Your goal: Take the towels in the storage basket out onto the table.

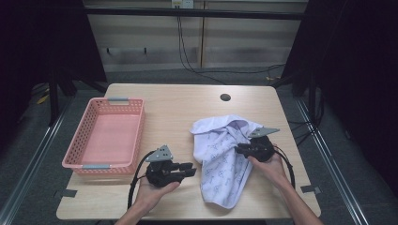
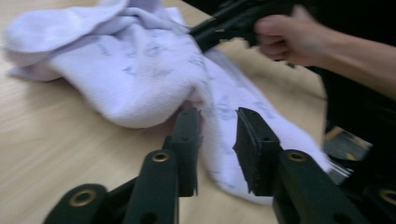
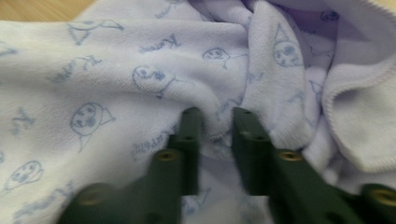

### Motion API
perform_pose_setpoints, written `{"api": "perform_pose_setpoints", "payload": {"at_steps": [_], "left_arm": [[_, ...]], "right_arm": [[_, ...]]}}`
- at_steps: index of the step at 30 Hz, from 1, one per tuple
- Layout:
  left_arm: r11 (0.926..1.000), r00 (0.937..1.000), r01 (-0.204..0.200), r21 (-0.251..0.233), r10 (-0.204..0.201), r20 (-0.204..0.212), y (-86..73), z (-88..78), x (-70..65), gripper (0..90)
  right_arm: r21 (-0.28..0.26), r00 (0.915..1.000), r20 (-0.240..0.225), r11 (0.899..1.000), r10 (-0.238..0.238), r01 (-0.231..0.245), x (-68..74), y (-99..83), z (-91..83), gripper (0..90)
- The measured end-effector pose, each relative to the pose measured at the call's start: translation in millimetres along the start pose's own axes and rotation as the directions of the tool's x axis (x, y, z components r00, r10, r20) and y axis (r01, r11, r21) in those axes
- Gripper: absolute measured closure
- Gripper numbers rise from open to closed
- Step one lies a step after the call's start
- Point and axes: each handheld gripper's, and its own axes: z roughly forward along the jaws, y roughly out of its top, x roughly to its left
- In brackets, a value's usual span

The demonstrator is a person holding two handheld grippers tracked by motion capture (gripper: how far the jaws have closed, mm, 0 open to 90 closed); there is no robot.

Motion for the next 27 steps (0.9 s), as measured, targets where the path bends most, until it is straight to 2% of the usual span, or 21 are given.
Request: {"api": "perform_pose_setpoints", "payload": {"at_steps": [2, 4, 7, 8, 10, 11, 12, 14, 17, 18, 20, 21, 23, 24, 25, 27], "left_arm": [[0.9999, 0.9994, 0.011, -0.007, -0.012, -0.032, -1.8, -2.5, 9.4, 66.4], [0.9999, 0.9975, 0.014, -0.001, -0.014, -0.069, -2.9, -3.0, 17.1, 64.0], [0.9999, 0.9954, 0.012, -0.01, -0.013, -0.094, -3.8, -3.6, 26.1, 63.5], [0.9997, 0.9949, 0.021, -0.016, -0.022, -0.098, -4.2, -4.8, 28.7, 63.0], [0.9991, 0.994, 0.029, -0.031, -0.033, -0.104, -4.8, -8.0, 31.3, 62.3], [0.9987, 0.9933, 0.031, -0.041, -0.035, -0.11, -5.0, -10.2, 31.6, 60.9], [0.9982, 0.993, 0.036, -0.048, -0.041, -0.111, -5.1, -11.3, 31.9, 60.8], [0.9975, 0.9928, 0.042, -0.057, -0.048, -0.11, -5.5, -13.5, 33.2, 60.6], [0.9975, 0.9933, 0.043, -0.056, -0.049, -0.104, -6.8, -14.2, 33.4, 60.2], [0.9978, 0.9933, 0.039, -0.054, -0.045, -0.106, -7.1, -14.6, 33.2, 60.1], [0.9976, 0.9934, 0.041, -0.056, -0.047, -0.105, -7.3, -14.8, 32.9, 59.8], [0.9972, 0.9931, 0.043, -0.061, -0.05, -0.106, -7.3, -14.9, 33.0, 59.8], [0.9968, 0.9922, 0.045, -0.066, -0.052, -0.114, -7.1, -15.8, 33.5, 59.8], [0.9967, 0.9921, 0.046, -0.066, -0.053, -0.114, -7.1, -16.4, 33.9, 59.9], [0.9966, 0.9921, 0.047, -0.067, -0.055, -0.113, -6.9, -17.0, 33.9, 59.9], [0.9963, 0.9919, 0.046, -0.073, -0.054, -0.114, -6.5, -17.7, 33.0, 59.8]], "right_arm": [[-0.035, 1.0, -0.001, 0.999, 0.004, -0.004, 6.9, -0.3, -12.6, 58.8], [-0.083, 0.9965, -0.077, 0.996, -0.031, 0.025, 29.7, 2.7, -28.0, 54.5], [-0.094, 0.9825, -0.174, 0.994, -0.067, 0.051, 56.7, 4.5, -29.0, 50.4], [-0.084, 0.9774, -0.195, 0.994, -0.082, 0.067, 67.2, 4.1, -24.7, 46.6], [-0.059, 0.9605, -0.256, 0.994, -0.108, 0.096, 86.5, 2.5, -7.9, 42.8], [-0.052, 0.9603, -0.25, 0.992, -0.123, 0.114, 92.2, 2.0, -1.6, 39.8], [-0.041, 0.9564, -0.255, 0.99, -0.143, 0.137, 99.4, 1.3, 9.4, 38.1], [-0.013, 0.9523, -0.265, 0.988, -0.151, 0.153, 106.0, 0.8, 23.7, 35.8], [0.023, 0.9596, -0.23, 0.985, -0.163, 0.172, 109.9, -1.5, 42.7, 34.5], [0.032, 0.9602, -0.222, 0.983, -0.17, 0.182, 110.8, -3.8, 46.5, 35.7], [0.022, 0.9602, -0.176, 0.974, -0.217, 0.224, 116.9, -7.9, 46.9, 40.8], [0.021, 0.9607, -0.167, 0.973, -0.222, 0.228, 119.4, -8.7, 45.8, 45.3], [0.005, 0.9573, -0.184, 0.974, -0.223, 0.228, 122.8, -11.8, 43.1, 61.2], [0.002, 0.9518, -0.194, 0.97, -0.237, 0.242, 125.2, -13.0, 41.0, 70.6], [0.01, 0.9498, -0.201, 0.969, -0.239, 0.246, 128.6, -14.1, 38.6, 75.9], [0.026, 0.9378, -0.241, 0.964, -0.25, 0.263, 131.8, -14.6, 34.6, 81.4]]}}
